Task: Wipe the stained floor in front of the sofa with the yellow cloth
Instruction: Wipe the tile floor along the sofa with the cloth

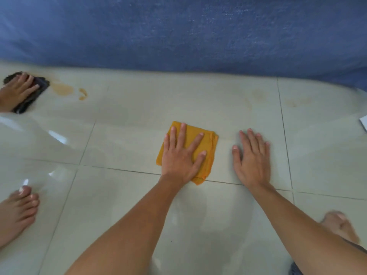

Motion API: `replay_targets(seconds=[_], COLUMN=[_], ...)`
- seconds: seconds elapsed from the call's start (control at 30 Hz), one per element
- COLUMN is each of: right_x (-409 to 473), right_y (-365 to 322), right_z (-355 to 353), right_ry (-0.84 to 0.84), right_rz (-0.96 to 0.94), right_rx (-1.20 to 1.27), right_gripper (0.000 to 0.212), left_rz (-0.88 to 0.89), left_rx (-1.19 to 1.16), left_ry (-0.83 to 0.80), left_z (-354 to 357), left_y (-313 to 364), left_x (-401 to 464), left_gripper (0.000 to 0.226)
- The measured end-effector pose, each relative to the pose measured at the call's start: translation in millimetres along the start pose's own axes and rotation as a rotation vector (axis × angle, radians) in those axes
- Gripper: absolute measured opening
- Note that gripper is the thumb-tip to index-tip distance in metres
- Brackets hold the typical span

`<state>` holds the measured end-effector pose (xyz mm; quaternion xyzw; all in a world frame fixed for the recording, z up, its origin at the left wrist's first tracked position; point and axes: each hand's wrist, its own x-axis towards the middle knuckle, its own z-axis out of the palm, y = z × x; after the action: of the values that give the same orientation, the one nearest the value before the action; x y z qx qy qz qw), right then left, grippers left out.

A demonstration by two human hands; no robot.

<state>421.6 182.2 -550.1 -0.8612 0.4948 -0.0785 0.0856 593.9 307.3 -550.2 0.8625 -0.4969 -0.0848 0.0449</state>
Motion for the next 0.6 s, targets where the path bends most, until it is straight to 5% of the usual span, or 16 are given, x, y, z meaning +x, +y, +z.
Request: replay_targets(seconds=[0.37,0.6], right_x=[-6.1,-5.5], right_y=[-4.3,-4.5], right_z=[6.4,11.9], right_ry=[-0.019,0.001], right_rz=[0.008,0.004], right_rx=[-0.030,-0.045], right_gripper=[0.059,0.058], left_rz=[-0.438,-0.522], left_rx=[0.030,0.002], left_ry=[0.018,0.009], left_z=[-25.5,-36.3], left_y=[-154.1,-147.6], left_x=[44.3,146.0], left_gripper=[0.064,0.065])
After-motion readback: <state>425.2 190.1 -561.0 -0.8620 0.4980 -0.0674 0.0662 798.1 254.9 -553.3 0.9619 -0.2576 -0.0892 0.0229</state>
